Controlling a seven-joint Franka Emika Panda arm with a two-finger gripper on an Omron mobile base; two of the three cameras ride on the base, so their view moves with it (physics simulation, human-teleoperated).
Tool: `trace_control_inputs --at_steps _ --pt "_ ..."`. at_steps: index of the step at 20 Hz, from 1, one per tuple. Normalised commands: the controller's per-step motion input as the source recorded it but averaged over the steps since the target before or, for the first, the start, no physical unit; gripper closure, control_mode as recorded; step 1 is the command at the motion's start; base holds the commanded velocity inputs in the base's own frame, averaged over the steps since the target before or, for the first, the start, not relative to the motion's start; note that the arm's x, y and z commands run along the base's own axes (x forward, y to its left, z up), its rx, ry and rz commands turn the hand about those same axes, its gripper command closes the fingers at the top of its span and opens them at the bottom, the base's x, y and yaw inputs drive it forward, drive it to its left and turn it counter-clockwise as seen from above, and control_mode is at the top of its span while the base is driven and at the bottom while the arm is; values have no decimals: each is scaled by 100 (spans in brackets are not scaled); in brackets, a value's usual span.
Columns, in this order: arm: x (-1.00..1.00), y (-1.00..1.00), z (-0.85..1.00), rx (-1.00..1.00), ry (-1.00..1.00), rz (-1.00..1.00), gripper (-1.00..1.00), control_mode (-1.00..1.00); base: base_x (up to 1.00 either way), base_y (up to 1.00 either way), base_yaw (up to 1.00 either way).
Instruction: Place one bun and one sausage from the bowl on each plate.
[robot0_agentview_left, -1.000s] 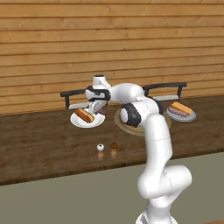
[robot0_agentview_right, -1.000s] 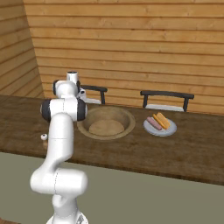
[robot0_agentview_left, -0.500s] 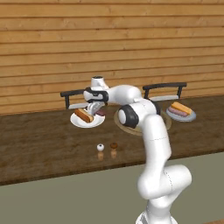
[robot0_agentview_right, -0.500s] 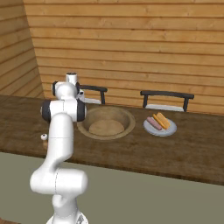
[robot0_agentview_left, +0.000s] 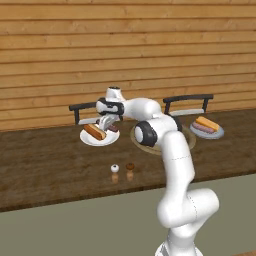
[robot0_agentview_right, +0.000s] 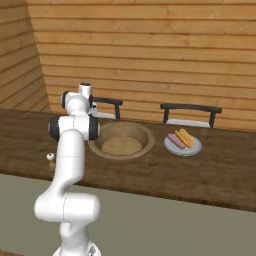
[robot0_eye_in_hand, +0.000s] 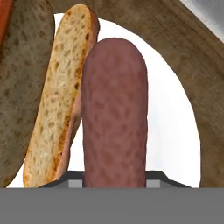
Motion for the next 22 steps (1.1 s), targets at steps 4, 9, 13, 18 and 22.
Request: trace_control_inputs --at_steps 4,9,13,18,22 --pt "0 0 0 0 0 0 -100 -100 0 0 0" --pt "0 0 5 0 0 0 -100 -100 0 0 0" --pt "-33 -14 39 1 0 0 -100 -100 0 0 0" --pt "-62 -38 38 0 -1 0 -100 -100 0 0 0" --pt "-83 -74 20 0 0 0 -100 -100 0 0 0"
